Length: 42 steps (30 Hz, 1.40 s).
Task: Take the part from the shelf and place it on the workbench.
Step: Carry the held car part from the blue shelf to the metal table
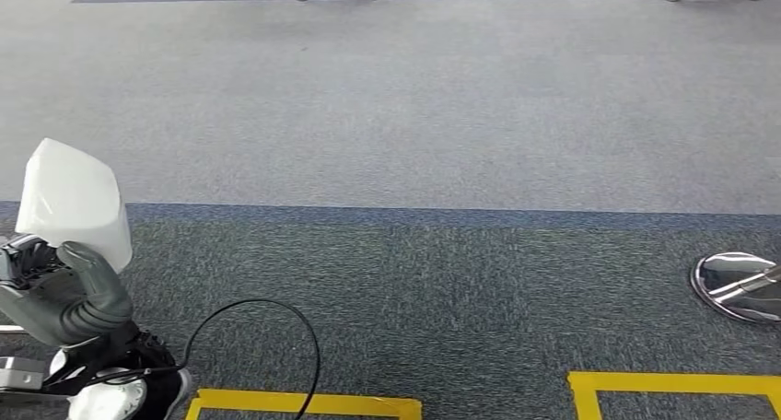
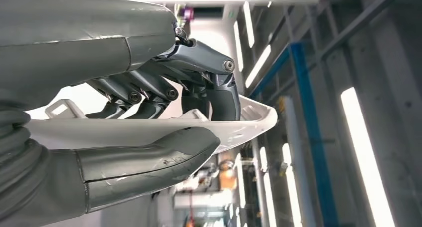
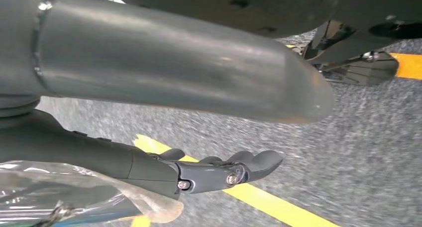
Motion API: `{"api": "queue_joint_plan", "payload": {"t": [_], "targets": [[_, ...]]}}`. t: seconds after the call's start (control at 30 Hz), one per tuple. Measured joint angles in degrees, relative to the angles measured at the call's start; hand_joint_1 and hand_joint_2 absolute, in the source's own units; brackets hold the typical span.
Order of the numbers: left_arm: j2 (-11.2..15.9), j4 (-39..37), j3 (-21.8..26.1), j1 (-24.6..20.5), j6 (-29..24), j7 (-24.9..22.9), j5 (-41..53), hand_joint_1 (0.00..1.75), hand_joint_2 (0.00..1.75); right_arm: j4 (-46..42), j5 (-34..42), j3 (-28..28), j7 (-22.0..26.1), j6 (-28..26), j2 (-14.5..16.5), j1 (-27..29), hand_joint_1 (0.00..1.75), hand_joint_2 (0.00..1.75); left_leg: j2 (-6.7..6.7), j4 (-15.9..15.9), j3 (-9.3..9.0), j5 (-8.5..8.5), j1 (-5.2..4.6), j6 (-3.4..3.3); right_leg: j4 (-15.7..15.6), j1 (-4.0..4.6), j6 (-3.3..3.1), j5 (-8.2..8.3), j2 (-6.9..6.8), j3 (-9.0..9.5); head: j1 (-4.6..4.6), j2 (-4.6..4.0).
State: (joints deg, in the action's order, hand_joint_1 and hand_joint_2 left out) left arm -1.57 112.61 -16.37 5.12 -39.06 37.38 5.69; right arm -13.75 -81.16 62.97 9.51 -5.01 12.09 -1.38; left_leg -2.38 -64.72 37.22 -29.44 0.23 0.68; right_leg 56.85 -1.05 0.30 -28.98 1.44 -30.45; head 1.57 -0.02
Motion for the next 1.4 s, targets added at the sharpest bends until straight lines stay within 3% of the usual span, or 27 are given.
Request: {"api": "queue_joint_plan", "payload": {"t": [0.07, 0.1, 0.13, 0.2, 0.27, 0.33, 0.4, 0.47, 0.53, 0.6, 0.63, 0.7, 0.73, 0.77, 0.83, 0.9, 0.97, 1.03, 1.1, 1.13, 1.2, 1.27, 1.33, 1.4], "targets": [[0.0, 0.0, 0.0, 0.0, 0.0, 0.0, 0.0, 1.75, 1.75, 0.0, 0.0, 0.0, 0.0, 0.0, 0.0, 0.1, 0.0, 0.0, 1.56, -7.8, 3.78, -3.27, 0.19, 0.39, 0.0, 0.21, -0.26, -0.32, -1.97, 0.25, 0.08, 0.0], [0.0, 0.0, 0.0, 0.1, 0.0, 0.0, 0.0, 1.75, 1.75, 0.0, 0.0, 0.0, 0.0, 0.0, 0.0, 0.2, 0.0, 0.0, 1.73, -10.1, 4.92, -3.72, 0.28, 0.5, 0.0, 0.29, -0.29, -0.49, -2.94, 0.38, 0.08, 0.0], [0.0, 0.0, 0.0, 0.2, 0.0, 0.0, 0.0, 1.75, 1.75, 0.0, 0.0, 0.0, 0.0, 0.0, 0.0, 0.1, 0.0, 0.0, 1.84, -10.0, 4.88, -2.96, 0.33, 0.51, 0.0, 0.35, -0.28, -0.66, -3.79, 0.55, 0.08, 0.0], [0.0, 0.0, 0.0, 0.3, 0.0, 0.0, 0.0, 1.75, 1.75, 0.0, 0.0, 0.0, 0.0, 0.0, 0.0, 0.0, 0.0, 0.0, 3.05, -3.3, 1.43, 1.04, 0.22, 0.17, 0.0, 0.44, -0.12, -1.12, -5.32, 1.18, 0.08, 0.0], [0.0, 0.0, -0.1, 0.2, 0.0, 0.0, 0.0, 1.75, 1.75, 0.0, 0.0, 0.0, 0.0, 0.0, 0.0, -0.1, 0.0, 0.0, 5.46, 3.9, -2.34, 3.42, -0.41, -0.55, 0.1, 0.72, 0.34, -1.68, -6.58, 1.65, 0.08, 0.01], [0.0, 0.0, -0.1, 0.2, 0.0, 0.0, 0.0, 1.75, 1.75, 0.0, 0.0, 0.0, 0.0, 0.0, 0.0, -0.2, 0.0, 0.0, 6.24, 5.9, -3.19, 3.27, -0.98, -1.29, 0.1, 0.96, 0.91, -2.04, -7.72, 1.88, -0.01, 0.01], [0.1, 0.0, -0.1, 0.4, 0.0, 0.0, 0.0, 1.75, 1.75, 0.0, 0.0, 0.0, 0.0, 0.0, 0.0, -0.3, 0.0, 0.0, 4.98, 6.4, -3.11, 3.46, -0.9, -2.05, 0.0, 0.89, 1.52, -2.42, -8.32, 2.16, -0.11, 0.0], [0.0, 0.0, -0.1, 0.4, 0.0, 0.0, 0.0, 1.75, 1.75, 0.0, -0.1, 0.0, -0.1, 0.0, 0.0, -0.5, 0.0, 0.0, 3.72, 6.9, -3.33, 3.75, -0.6, -2.78, 2.5, 0.63, 2.01, -4.2, -5.79, 1.07, -0.33, 0.0], [-0.1, 0.0, -0.2, 0.3, 0.0, 0.0, 0.0, 1.75, 1.75, 0.0, -0.1, 0.0, -0.1, 0.0, 0.0, -0.4, 0.0, 0.0, 2.52, 7.1, -3.39, 3.81, -0.44, -3.19, 9.7, 0.41, 2.23, -7.55, -2.47, -2.66, -0.63, 0.0], [-0.1, 0.0, -0.2, 0.4, 0.0, 0.0, 0.0, 1.75, 1.75, 0.0, -0.1, 0.0, -0.1, 0.0, 0.0, -0.2, 0.0, 0.0, 1.03, 7.1, -3.41, 3.76, -0.45, -3.29, 16.5, 0.39, 2.37, -9.33, -1.6, -6.66, -0.72, 0.0], [-0.1, 0.0, -0.3, 0.4, 0.0, 0.0, 0.0, 1.75, 1.75, 0.1, -0.1, 0.0, -0.1, 0.0, 0.0, -0.1, 0.0, 0.0, 0.16, 7.1, -3.48, 3.74, -0.45, -3.3, 17.1, 0.39, 2.37, -8.56, -1.5, -7.43, -0.72, 0.0], [-0.1, 0.0, -0.3, 0.4, 0.0, 0.0, 0.0, 1.75, 1.75, 0.1, -0.1, 0.0, -0.1, 0.0, 0.0, 0.0, 0.0, 0.0, -1.56, 6.9, -3.66, 3.67, -0.39, -3.18, 11.6, 0.31, 2.24, -4.17, -0.72, -5.71, -0.72, 0.0], [-0.1, 0.0, -0.3, 0.4, 0.0, 0.0, 0.0, 1.75, 1.75, 0.1, -0.1, 0.0, -0.2, 0.0, -0.1, 0.0, 0.0, 0.0, -2.33, 6.8, -3.64, 3.58, -0.35, -3.02, 7.6, 0.18, 2.13, -2.11, 0.94, -4.14, -0.73, 0.0], [-0.1, 0.0, -0.3, 0.3, 0.0, 0.0, 0.0, 1.75, 1.75, 0.1, -0.1, 0.0, -0.2, 0.0, -0.1, 0.0, 0.0, 0.0, -3.08, 6.5, -3.47, 3.48, -0.34, -2.77, 4.2, -0.01, 1.98, -0.83, 2.61, -2.65, -0.67, 0.0], [-0.1, 0.0, -0.3, 0.4, 0.0, 0.0, 0.0, 1.75, 1.75, 0.1, -0.2, 0.0, -0.3, 0.0, -0.1, 0.0, 0.0, 0.0, -4.52, 6.2, -2.91, 3.55, -0.14, -1.98, 1.4, -0.08, 1.51, -0.39, 4.74, -1.29, -0.64, 0.0], [0.0, 0.0, -0.3, 0.5, 0.0, -0.1, 0.0, 1.75, 1.75, 0.2, -0.2, 0.0, -0.4, 0.1, -0.1, 0.0, 0.0, 0.0, -5.61, 6.3, -2.53, 3.82, 0.09, -1.18, 1.0, 0.02, 0.82, -0.27, 3.44, -0.95, -0.62, 0.01], [0.0, 0.0, -0.4, 0.5, 0.0, -0.1, 0.1, 1.75, 1.75, 0.2, -0.3, 0.0, -0.4, 0.1, -0.1, 0.0, 0.0, 0.0, -3.28, 4.4, -1.64, 2.69, -0.09, -0.63, 0.5, -0.04, 0.16, -0.07, 1.67, -0.5, -0.34, 0.01], [0.0, 0.0, -0.4, 0.3, 0.0, -0.1, 0.1, 1.75, 1.75, 0.2, -0.3, 0.0, -0.3, 0.1, -0.1, 0.1, 0.0, 0.0, 0.4, -1.7, 1.17, -0.48, -0.19, -0.17, 0.3, 0.12, -0.31, -0.18, -0.3, -0.16, -0.07, 0.0], [0.0, 0.0, -0.5, 0.4, 0.0, -0.1, 0.1, 1.75, 1.75, 0.2, -0.3, 0.0, -0.2, 0.1, -0.2, 0.1, 0.0, 0.0, 1.56, -8.3, 4.33, -2.97, 0.01, 0.12, 0.3, 0.37, -0.56, -0.42, -2.26, -0.04, -0.06, 0.0], [0.0, -0.1, -0.5, 0.4, 0.0, -0.1, 0.1, 1.75, 1.75, 0.2, -0.3, 0.0, -0.1, 0.1, -0.2, 0.1, 0.0, 0.0, 1.69, -9.3, 4.81, -2.86, 0.06, 0.13, 0.3, 0.46, -0.59, -0.56, -3.19, 0.04, -0.06, 0.0], [0.1, -0.1, -0.5, 0.4, 0.0, -0.1, 0.1, 1.75, 1.75, 0.2, -0.3, 0.0, 0.0, 0.1, -0.2, 0.0, 0.0, 0.0, 2.26, -5.0, 2.46, 0.2, -0.02, -0.19, 0.3, 0.59, -0.53, -0.88, -4.79, 0.42, -0.05, 0.0], [0.1, -0.1, -0.6, 0.3, 0.0, -0.1, 0.1, 1.75, 1.75, 0.2, -0.3, 0.0, 0.1, 0.1, -0.2, -0.2, 0.0, 0.0, 4.93, 2.5, -1.57, 2.96, -0.68, -0.97, 0.3, 0.79, -0.29, -1.29, -6.09, 0.89, -0.04, 0.0], [0.1, -0.1, -0.7, 0.2, 0.0, -0.1, 0.2, 1.75, 1.75, 0.3, -0.3, 0.0, 0.1, 0.1, -0.2, -0.3, 0.0, 0.0, 6.85, 6.0, -3.28, 3.26, -1.38, -1.69, 0.3, 1.01, 0.16, -1.64, -7.26, 1.14, -0.08, 0.0], [0.1, -0.1, -0.9, 0.2, 0.0, -0.1, 0.3, 1.75, 1.75, 0.3, -0.3, 0.0, 0.1, 0.1, -0.2, -0.5, 0.0, 0.0, 5.87, 6.5, -3.33, 3.23, -1.46, -2.22, 0.1, 1.1, 0.72, -1.99, -8.54, 1.41, -0.13, 0.01]]}}
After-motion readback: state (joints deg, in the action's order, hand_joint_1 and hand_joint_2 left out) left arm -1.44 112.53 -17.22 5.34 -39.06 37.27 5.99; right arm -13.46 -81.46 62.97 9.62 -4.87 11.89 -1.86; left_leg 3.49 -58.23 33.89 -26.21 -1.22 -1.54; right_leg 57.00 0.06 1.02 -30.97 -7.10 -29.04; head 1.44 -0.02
